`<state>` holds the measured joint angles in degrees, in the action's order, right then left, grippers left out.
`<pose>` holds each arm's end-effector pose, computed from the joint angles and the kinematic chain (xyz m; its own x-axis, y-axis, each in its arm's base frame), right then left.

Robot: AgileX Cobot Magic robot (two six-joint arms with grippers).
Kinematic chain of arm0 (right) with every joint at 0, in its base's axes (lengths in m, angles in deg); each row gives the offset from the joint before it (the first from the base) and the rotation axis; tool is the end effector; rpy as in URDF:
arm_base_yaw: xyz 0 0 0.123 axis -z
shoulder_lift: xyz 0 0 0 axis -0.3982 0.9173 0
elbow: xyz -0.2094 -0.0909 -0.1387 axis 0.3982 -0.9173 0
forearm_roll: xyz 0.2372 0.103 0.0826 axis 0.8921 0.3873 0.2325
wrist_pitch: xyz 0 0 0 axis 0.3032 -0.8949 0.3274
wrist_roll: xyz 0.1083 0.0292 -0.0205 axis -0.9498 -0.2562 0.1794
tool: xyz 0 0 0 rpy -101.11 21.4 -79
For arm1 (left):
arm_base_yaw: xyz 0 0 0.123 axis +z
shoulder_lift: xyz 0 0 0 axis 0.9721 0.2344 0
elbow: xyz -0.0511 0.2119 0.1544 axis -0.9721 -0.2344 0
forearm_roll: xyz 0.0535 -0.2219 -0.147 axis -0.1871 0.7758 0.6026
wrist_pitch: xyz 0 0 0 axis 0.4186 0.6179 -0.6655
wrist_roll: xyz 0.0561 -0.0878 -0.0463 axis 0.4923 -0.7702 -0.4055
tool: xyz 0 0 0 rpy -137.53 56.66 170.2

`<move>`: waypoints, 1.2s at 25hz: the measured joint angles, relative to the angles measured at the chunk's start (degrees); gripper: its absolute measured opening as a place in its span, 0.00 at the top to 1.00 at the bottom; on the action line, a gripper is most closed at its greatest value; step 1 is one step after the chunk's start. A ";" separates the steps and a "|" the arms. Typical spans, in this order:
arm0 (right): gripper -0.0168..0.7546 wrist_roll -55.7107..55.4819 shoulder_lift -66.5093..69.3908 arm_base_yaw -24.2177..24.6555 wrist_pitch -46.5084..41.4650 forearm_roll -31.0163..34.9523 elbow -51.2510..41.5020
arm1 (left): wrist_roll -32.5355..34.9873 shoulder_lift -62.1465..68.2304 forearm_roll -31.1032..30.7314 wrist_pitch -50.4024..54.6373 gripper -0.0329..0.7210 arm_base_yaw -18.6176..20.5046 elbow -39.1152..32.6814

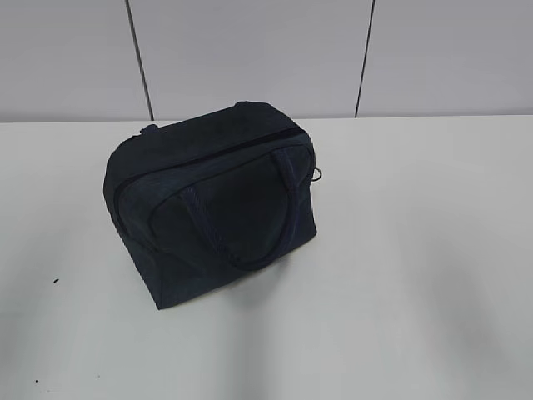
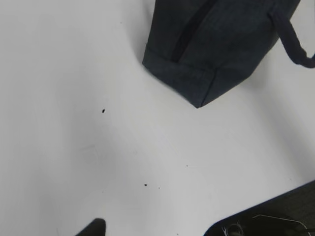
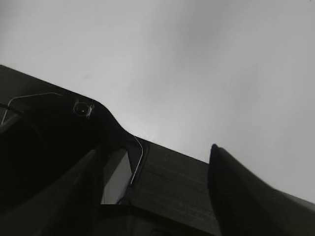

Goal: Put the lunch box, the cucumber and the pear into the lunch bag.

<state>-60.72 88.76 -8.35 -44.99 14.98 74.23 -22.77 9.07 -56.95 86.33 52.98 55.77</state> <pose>0.1440 0.0791 0.2557 -0.8819 -0.3367 -0.3301 -0.3521 0.9359 -0.0138 0.1258 -0.0537 0.2809 -0.7569 0.3321 -0.5628 0.3970 0.9178 0.0076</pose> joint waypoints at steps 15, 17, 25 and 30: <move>0.32 4.87 -35.49 0.00 2.90 -0.32 -13.50 | 0.00 -29.32 1.06 -2.15 0.38 0.00 -10.94; 0.32 6.34 -39.25 -0.11 3.63 -0.22 -14.24 | 0.00 -30.76 0.99 -2.15 0.38 0.00 -10.94; 0.32 10.84 -49.89 -0.23 3.98 -0.46 -14.37 | 0.00 -36.86 0.87 -1.96 0.38 0.00 -10.94; 0.32 12.86 -50.26 -0.23 3.87 -0.46 -14.37 | 0.00 -37.12 0.86 -1.86 0.38 0.00 -10.94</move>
<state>-47.87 38.51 -8.58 -41.12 14.52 59.87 -22.77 -28.05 -56.09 84.48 52.98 44.83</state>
